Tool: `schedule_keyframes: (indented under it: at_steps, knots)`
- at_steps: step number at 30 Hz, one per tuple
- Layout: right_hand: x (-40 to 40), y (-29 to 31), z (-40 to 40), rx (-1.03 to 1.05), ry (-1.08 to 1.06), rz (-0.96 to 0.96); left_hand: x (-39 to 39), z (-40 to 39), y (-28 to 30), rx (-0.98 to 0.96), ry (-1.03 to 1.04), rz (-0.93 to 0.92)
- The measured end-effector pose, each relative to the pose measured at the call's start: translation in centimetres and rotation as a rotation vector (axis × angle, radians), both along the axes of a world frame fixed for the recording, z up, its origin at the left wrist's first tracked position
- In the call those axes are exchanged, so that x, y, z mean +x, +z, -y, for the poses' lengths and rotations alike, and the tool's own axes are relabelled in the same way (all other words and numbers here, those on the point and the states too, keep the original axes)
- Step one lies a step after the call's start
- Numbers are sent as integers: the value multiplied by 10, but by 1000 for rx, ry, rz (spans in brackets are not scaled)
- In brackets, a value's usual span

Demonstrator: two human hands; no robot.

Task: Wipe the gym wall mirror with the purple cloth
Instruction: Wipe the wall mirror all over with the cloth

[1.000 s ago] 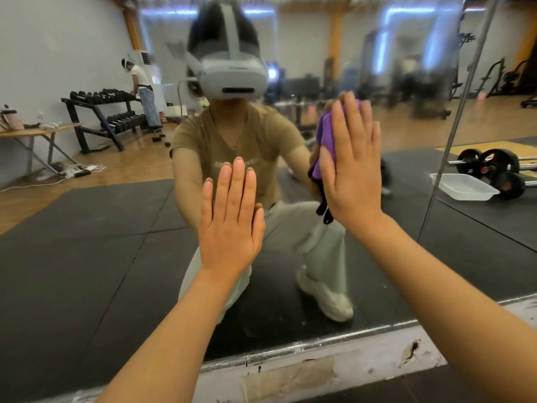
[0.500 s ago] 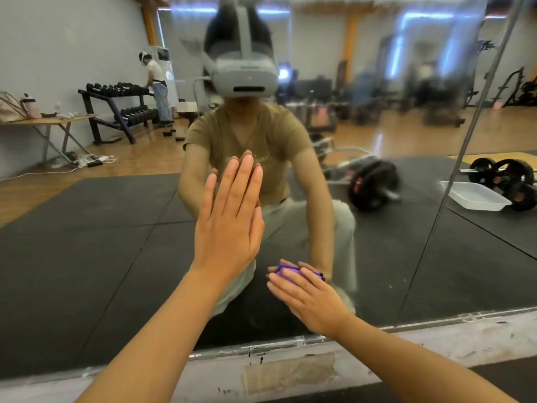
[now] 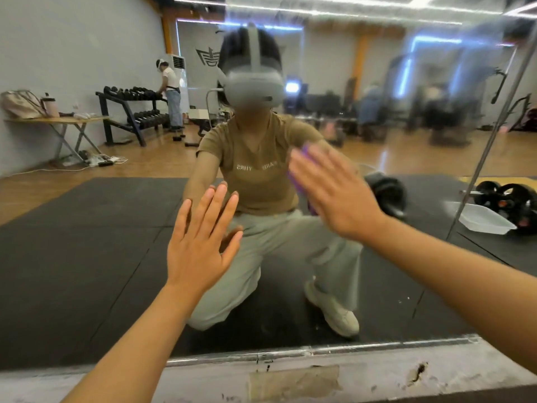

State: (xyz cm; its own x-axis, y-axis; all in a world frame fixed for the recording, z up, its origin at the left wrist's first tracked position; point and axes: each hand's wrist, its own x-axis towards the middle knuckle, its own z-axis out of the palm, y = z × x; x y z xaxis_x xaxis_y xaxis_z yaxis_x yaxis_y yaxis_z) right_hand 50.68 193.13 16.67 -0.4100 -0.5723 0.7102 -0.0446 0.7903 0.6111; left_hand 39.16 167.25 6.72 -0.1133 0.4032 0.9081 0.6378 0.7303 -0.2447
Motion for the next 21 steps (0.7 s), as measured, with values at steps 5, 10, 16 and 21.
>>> schedule_keyframes:
  at_steps: [5, 10, 16, 21]
  knots:
    - [-19, 53, 28, -356, 13, -302, -17, 2, -12, 16, 1, -85]
    - [-20, -2, 32, -270, 49, -180, -24, 1, -13, 26, -32, -139]
    - [4, -130, -3, 339, -149, 215, -26, 1, -14, 26, -34, -149]
    - [12, -149, -8, 396, -145, 267, -23, 3, -12, -2, -19, -104]
